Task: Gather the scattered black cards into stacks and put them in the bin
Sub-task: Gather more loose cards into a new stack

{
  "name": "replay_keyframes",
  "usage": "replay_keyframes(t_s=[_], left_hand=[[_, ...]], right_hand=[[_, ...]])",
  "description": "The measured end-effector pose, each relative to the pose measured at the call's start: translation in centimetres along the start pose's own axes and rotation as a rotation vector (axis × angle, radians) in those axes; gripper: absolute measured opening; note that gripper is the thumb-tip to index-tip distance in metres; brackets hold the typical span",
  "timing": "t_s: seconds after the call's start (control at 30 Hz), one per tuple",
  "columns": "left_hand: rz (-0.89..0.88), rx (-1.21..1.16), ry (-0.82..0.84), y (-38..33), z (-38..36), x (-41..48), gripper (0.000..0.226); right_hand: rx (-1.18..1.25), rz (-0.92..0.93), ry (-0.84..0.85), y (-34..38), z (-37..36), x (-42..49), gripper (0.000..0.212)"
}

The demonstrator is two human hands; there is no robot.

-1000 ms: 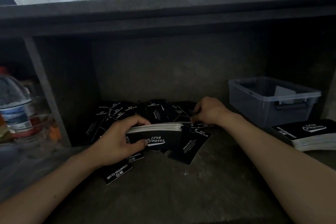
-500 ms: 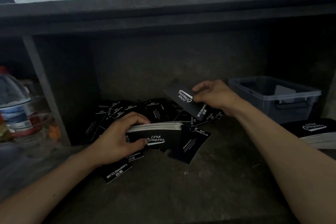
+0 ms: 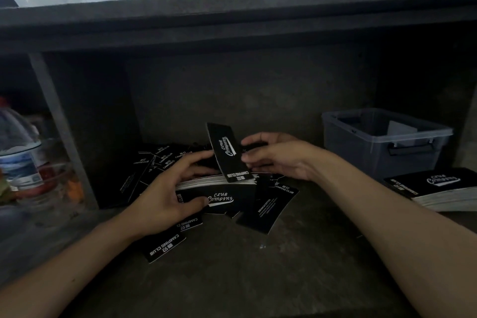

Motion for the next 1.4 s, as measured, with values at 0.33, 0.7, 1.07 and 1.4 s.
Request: replay_keyframes(t_s=[0.33, 0.7, 1.07, 1.4], left_hand=[[0.009, 0.021, -0.029, 0.1, 0.0, 0.0, 0.088], [-0.025, 0.011, -0.013, -0.2, 0.2, 0.0, 0.048], [-0.048, 0.026, -0.012, -0.4, 0.1, -0.1, 0.057], [-0.034, -0.006, 0.003, -0.6, 0.0, 0.0, 0.046]], right_hand=[[-0.199, -0.075, 0.063, -1.1, 0.7, -0.2, 0.028], [-0.336, 0.155, 0.013, 1.6, 4.4, -0.2, 0.019], [-1.219, 0.248, -0.428, -1.1, 7.2, 2.1, 0.054], [-1.223, 0.143, -0.458, -0.8, 7.6, 1.9, 0.047]])
Point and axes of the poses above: each hand's wrist, its own x-axis towards the middle knuckle, its own z-axis out of the back of the hand, y = z × x, the point moved 4 cm from there along x, towards the middle knuckle, and after that the axes turned 14 degrees about -y, right-handed, at the moved point
